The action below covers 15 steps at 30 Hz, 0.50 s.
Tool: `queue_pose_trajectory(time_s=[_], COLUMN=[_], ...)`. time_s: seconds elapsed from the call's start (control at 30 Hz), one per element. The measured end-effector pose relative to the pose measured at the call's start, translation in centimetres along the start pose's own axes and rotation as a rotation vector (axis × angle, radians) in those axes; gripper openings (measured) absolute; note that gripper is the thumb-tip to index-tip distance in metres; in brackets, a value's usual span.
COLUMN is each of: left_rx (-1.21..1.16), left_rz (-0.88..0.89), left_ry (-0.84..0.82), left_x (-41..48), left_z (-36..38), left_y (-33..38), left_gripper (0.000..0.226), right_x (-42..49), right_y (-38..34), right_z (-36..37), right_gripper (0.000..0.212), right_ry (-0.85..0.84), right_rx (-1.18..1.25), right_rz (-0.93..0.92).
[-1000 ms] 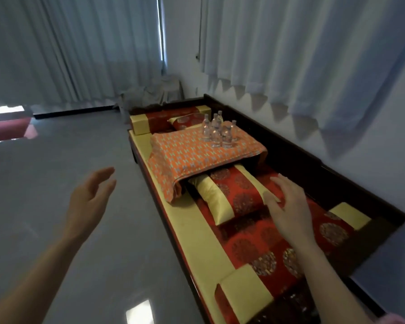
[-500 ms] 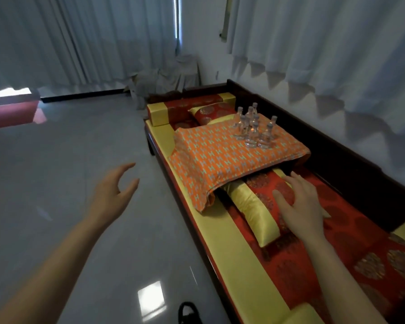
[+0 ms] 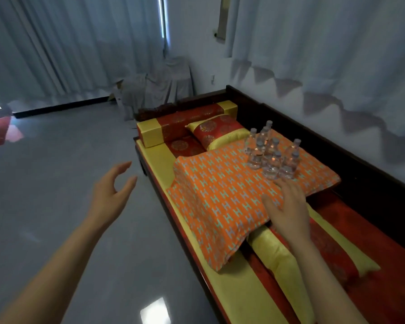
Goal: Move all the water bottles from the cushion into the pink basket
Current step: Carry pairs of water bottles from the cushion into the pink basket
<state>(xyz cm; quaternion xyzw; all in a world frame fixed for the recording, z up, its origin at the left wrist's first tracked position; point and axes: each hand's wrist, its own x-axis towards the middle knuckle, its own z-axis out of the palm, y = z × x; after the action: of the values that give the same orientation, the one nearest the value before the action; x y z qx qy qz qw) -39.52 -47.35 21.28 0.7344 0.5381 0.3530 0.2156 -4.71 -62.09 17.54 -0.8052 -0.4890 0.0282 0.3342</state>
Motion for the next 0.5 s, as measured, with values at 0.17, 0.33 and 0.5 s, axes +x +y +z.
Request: queue_pose_trajectory(time_s=[0.17, 0.33, 0.5], left_rx=[-0.028, -0.128, -0.154], left_rz=[0.005, 0.097, 0.196], left_ry=[-0.025, -0.129, -0.285], left_x=[10.3, 21.5, 32.4], left_z=[1.7, 5.0, 9.6], left_y=[-3.5, -6.1, -7.6], left_gripper=[0.043, 0.039, 0.042], right_x=[7.0, 12.3, 17.1], right_y=[-1.0, -1.7, -3.5], right_z=[4.0, 8.8, 13.2], right_gripper=[0.051, 0.062, 0.056], right_ry=[0.053, 0.145, 0.229], right_rx=[-0.058, -0.065, -0.049], right_rz=[0.068, 0.171, 0.317])
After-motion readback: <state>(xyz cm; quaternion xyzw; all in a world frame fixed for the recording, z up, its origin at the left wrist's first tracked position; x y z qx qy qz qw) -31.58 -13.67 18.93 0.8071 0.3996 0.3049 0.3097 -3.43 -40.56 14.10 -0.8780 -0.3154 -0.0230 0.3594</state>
